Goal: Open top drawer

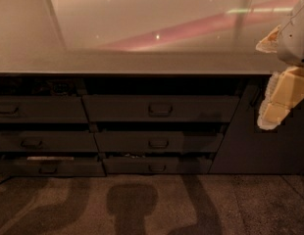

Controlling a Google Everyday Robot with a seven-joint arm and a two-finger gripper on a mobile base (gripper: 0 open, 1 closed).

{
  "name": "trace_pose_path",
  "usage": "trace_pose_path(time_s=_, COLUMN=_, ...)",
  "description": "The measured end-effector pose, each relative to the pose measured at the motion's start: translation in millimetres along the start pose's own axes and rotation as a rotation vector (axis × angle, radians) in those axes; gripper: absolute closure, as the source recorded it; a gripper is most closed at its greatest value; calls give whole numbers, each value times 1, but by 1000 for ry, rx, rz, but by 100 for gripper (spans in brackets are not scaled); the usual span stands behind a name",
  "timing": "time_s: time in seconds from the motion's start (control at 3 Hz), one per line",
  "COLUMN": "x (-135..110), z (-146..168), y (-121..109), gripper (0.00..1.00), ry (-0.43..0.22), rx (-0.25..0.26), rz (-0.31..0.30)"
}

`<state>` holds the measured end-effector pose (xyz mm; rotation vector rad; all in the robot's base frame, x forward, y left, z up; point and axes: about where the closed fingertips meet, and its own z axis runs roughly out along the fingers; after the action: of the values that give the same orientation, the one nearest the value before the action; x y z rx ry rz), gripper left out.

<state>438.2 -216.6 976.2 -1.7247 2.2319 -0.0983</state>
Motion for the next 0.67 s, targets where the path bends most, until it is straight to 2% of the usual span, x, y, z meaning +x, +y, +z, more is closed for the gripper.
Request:
trace_pose_path(time_s=0.33, x=0, z=0, y=0, gripper=0, ry=0, rx=0, rz=0)
trace_pose_path(time_s=0.67, x=5, z=25, y=-10, gripper=0, ry=16, rx=-28, rz=17)
